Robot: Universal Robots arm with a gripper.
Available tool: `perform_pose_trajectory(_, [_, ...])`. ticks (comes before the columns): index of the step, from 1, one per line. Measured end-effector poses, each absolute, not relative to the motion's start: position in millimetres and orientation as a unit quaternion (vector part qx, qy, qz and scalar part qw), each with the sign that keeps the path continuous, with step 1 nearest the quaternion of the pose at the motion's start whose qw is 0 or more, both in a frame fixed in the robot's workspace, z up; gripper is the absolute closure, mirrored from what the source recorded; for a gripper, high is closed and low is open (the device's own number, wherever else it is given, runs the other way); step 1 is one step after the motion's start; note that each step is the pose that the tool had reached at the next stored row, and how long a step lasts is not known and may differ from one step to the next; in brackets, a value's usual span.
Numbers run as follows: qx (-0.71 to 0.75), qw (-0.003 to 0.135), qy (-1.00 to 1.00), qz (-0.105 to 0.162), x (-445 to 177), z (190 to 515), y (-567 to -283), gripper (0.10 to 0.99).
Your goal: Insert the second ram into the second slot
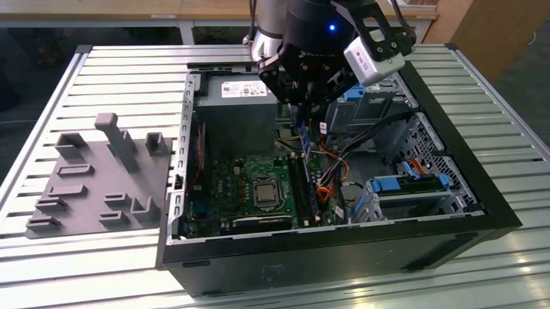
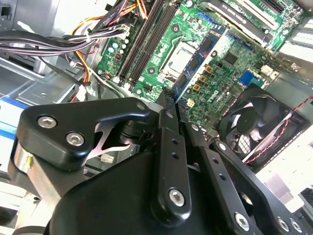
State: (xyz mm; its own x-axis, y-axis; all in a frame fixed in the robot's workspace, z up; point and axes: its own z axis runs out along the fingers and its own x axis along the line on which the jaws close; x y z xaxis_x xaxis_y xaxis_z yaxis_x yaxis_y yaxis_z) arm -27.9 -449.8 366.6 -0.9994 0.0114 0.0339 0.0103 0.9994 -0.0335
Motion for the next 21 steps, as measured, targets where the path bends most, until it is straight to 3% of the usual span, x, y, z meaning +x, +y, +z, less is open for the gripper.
perform_pose_trajectory(21, [-0.005,0.017,-1.000,0.017,-27.9,361.5,-449.8,0.949])
